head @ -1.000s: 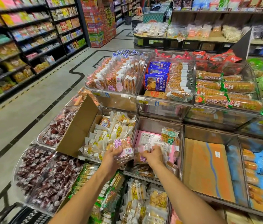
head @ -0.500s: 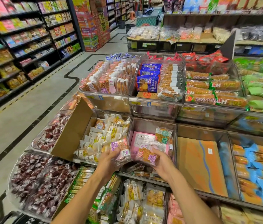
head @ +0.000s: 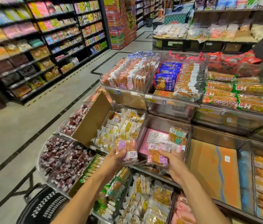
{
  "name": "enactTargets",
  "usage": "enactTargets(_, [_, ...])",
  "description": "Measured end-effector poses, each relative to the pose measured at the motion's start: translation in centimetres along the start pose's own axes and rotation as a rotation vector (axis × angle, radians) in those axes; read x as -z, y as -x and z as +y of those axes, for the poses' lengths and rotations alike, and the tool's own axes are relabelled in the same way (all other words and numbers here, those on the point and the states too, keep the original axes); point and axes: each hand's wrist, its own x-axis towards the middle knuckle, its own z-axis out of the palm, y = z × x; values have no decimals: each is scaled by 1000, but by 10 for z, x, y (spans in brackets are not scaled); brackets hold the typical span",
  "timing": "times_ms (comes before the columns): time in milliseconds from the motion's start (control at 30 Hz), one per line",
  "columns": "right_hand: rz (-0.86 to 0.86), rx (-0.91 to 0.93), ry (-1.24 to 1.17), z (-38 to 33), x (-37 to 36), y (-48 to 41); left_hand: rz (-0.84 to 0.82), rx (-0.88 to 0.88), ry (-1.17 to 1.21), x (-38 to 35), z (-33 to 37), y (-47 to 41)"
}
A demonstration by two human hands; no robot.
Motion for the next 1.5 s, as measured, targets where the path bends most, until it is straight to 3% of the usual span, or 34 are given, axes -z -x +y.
enactTargets(167, [-104, -79, 51, 11, -52, 14, 77, -7, -56, 35, -18, 33])
enactTargets(500, [-238, -171, 270, 53, -167, 18, 282, -62, 113, 146, -33, 104])
enactTargets(733, [-351, -232, 380, 110, -261, 36, 416, -41, 276, 249, -57, 153])
enactTargets(967, [-411, -319, 474, 180, -346, 48, 527, -32, 208, 334, -92, 202])
enactTargets(1500, [-570, -461, 586, 302, -462, 7, 886, 28, 534, 445, -158, 233])
